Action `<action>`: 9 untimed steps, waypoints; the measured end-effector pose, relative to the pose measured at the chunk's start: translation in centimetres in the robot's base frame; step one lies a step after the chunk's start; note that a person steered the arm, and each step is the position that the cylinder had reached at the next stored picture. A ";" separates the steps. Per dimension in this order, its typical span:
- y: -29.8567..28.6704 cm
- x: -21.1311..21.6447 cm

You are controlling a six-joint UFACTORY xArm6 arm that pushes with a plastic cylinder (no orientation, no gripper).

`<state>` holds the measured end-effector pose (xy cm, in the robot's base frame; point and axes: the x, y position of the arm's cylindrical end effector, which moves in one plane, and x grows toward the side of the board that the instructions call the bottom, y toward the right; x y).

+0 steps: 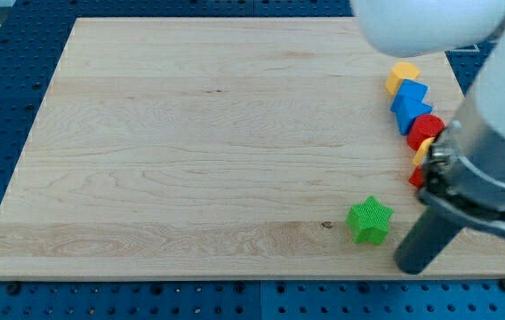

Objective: Slide the green star towards the blue triangle

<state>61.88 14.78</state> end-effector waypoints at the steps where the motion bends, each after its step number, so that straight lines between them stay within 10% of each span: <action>1: -5.3 0.0; 9: -4.3 -2.2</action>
<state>59.71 10.50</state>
